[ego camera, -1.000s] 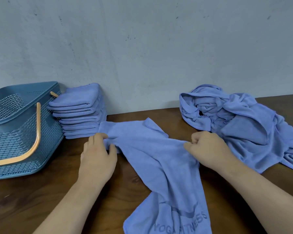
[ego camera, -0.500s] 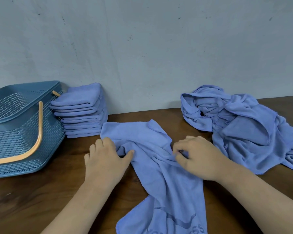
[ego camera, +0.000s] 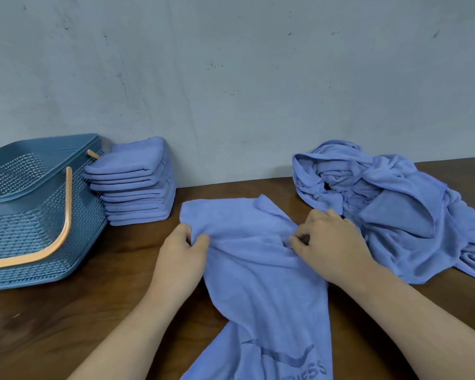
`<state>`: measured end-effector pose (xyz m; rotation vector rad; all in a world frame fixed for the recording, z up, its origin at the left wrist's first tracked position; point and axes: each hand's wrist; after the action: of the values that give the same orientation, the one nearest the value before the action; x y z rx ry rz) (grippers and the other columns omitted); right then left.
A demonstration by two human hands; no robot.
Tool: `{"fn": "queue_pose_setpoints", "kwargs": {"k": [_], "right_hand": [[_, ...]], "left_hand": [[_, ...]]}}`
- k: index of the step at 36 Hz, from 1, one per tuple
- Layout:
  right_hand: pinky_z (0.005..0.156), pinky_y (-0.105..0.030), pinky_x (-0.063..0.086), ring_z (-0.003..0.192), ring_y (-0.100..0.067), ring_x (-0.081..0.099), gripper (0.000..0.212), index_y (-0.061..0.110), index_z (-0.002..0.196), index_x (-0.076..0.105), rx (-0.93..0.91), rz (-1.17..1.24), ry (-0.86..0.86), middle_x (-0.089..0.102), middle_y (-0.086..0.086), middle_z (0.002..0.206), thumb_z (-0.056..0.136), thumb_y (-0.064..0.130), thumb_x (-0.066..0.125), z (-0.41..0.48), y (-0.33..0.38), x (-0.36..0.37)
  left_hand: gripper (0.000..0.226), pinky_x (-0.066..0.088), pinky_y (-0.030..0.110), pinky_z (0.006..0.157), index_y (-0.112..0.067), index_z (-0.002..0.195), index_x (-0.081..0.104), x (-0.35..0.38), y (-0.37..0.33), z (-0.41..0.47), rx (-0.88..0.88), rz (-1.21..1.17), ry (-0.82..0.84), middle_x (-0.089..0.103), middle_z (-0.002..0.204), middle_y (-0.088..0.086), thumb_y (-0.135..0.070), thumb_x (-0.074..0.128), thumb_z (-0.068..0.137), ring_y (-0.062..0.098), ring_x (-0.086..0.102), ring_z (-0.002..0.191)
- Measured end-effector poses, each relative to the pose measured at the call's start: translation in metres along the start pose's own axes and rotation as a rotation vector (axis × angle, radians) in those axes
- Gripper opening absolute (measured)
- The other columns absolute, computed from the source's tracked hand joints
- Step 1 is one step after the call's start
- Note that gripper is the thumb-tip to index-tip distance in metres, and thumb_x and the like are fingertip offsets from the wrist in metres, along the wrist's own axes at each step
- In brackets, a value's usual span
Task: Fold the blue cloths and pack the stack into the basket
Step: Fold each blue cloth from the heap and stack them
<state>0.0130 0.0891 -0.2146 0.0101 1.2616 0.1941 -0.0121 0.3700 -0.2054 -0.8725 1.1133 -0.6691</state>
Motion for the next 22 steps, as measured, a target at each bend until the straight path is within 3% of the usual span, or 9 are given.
{"fn": "queue_pose_setpoints", "kwargs": {"k": [2, 4, 7, 9, 11, 14, 17, 20, 22], "right_hand": [[0.076, -0.034, 0.035, 0.090, -0.018, 0.050, 0.043, 0.029, 0.060, 0.049, 0.023, -0.005, -0.026, 0.056, 0.008, 0.087, 0.092, 0.055, 0.061, 0.000, 0.000, -0.002], [0.074, -0.036, 0.042, 0.087, -0.019, 0.052, 0.045, 0.028, 0.060, 0.043, 0.028, 0.025, -0.006, 0.054, 0.007, 0.082, 0.090, 0.053, 0.064, -0.001, 0.000, -0.001], [0.078, -0.043, 0.052, 0.087, -0.020, 0.054, 0.026, 0.026, 0.073, 0.053, 0.024, 0.150, 0.036, 0.054, 0.006, 0.086, 0.091, 0.041, 0.064, -0.003, -0.001, -0.001], [0.081, -0.043, 0.054, 0.096, -0.020, 0.057, 0.012, 0.026, 0.097, 0.064, 0.012, 0.169, 0.063, 0.059, 0.006, 0.102, 0.094, 0.038, 0.062, -0.004, -0.002, -0.001], [0.091, -0.042, 0.053, 0.113, -0.019, 0.055, 0.030, 0.032, 0.125, 0.065, 0.002, 0.146, 0.102, 0.061, 0.008, 0.128, 0.098, 0.039, 0.055, -0.005, -0.003, 0.002], [0.108, -0.043, 0.042, 0.140, -0.018, 0.040, 0.046, 0.041, 0.148, 0.051, 0.045, 0.092, 0.162, 0.044, 0.010, 0.158, 0.104, 0.044, 0.043, -0.005, -0.003, 0.001], [0.119, -0.047, 0.028, 0.154, -0.018, 0.025, 0.053, 0.042, 0.159, 0.036, 0.083, 0.090, 0.220, 0.028, 0.007, 0.171, 0.107, 0.048, 0.035, -0.002, -0.005, 0.001], [0.124, -0.047, 0.018, 0.159, -0.016, 0.014, 0.057, 0.039, 0.164, 0.029, 0.094, 0.123, 0.263, 0.018, 0.007, 0.175, 0.108, 0.050, 0.033, 0.002, -0.009, 0.003], [0.128, -0.048, 0.011, 0.161, -0.015, 0.007, 0.058, 0.039, 0.165, 0.025, 0.078, 0.151, 0.302, 0.012, 0.008, 0.176, 0.108, 0.049, 0.032, 0.005, -0.011, 0.005]], "left_hand": [[0.027, 0.029, 0.029, 0.055, -0.017, 0.078, 0.038, -0.002, -0.002, -0.001, -0.100, -0.118, 0.025, 0.035, 0.067, -0.002, -0.017, 0.059, 0.096, 0.013, 0.033, 0.059], [0.026, 0.025, 0.036, 0.059, -0.021, 0.077, 0.037, -0.004, -0.005, 0.000, -0.217, -0.221, 0.062, 0.032, 0.070, 0.001, -0.018, 0.061, 0.086, 0.020, 0.031, 0.066], [0.025, 0.026, 0.035, 0.055, -0.021, 0.080, 0.040, -0.011, -0.005, 0.004, -0.350, -0.317, 0.126, 0.034, 0.073, 0.001, -0.019, 0.065, 0.079, 0.021, 0.032, 0.064], [0.025, 0.031, 0.032, 0.053, -0.018, 0.085, 0.049, -0.017, -0.004, 0.009, -0.379, -0.294, 0.146, 0.044, 0.067, 0.002, -0.030, 0.070, 0.087, 0.019, 0.040, 0.056], [0.032, 0.040, 0.034, 0.059, -0.015, 0.091, 0.057, -0.023, -0.003, 0.011, -0.353, -0.180, 0.109, 0.055, 0.065, 0.002, -0.044, 0.070, 0.094, 0.020, 0.053, 0.056], [0.029, 0.045, 0.037, 0.071, -0.022, 0.089, 0.059, -0.038, 0.008, 0.016, -0.194, 0.257, 0.001, 0.067, 0.082, -0.005, -0.049, 0.068, 0.093, 0.020, 0.062, 0.079], [0.018, 0.046, 0.035, 0.071, -0.029, 0.086, 0.057, -0.050, 0.008, 0.013, -0.140, 0.663, 0.047, 0.067, 0.086, -0.007, -0.044, 0.066, 0.087, 0.017, 0.062, 0.081], [0.013, 0.044, 0.032, 0.069, -0.030, 0.088, 0.055, -0.049, 0.007, 0.007, -0.077, 0.797, 0.091, 0.063, 0.088, -0.011, -0.038, 0.065, 0.085, 0.014, 0.059, 0.079], [0.016, 0.047, 0.036, 0.078, -0.034, 0.096, 0.052, -0.043, 0.012, 0.008, 0.093, 0.799, 0.115, 0.057, 0.098, -0.016, -0.032, 0.063, 0.085, 0.015, 0.059, 0.091]]}}
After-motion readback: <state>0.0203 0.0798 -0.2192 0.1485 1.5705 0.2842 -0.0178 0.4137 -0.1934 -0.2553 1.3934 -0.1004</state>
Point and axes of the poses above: each hand's wrist, its own z-axis towards the middle knuckle, its own x-axis out of the palm, y = z × x
